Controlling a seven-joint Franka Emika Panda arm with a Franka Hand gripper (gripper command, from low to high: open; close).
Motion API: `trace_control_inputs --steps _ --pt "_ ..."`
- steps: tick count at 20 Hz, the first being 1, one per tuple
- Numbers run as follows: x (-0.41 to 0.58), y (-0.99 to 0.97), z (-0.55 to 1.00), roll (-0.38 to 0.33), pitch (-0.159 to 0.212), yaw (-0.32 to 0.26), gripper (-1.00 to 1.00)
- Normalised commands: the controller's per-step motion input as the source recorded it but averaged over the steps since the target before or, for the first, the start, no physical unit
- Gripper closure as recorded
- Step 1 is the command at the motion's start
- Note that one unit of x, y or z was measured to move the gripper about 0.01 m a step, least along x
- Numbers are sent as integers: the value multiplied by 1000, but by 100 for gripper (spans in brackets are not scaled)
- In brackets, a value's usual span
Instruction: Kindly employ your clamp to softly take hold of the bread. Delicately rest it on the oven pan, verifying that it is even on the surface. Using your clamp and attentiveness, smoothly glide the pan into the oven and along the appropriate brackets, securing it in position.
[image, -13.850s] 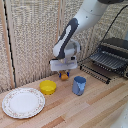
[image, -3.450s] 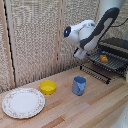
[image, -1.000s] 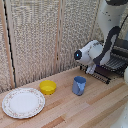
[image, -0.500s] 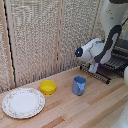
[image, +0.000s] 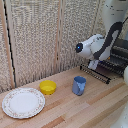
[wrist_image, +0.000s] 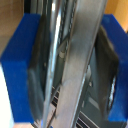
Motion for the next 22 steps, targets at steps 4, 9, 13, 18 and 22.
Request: trace_control_inputs --steps 4,9,13,18,22 --pt "171 -978 291 63 0 -11 100" --pt "150 -1000 252 44 0 25 100" --pt "118 -1000 244 46 0 22 100" --pt "155 -886 111 47 -1 40 100" --pt "112 -144 36 40 0 47 -100"
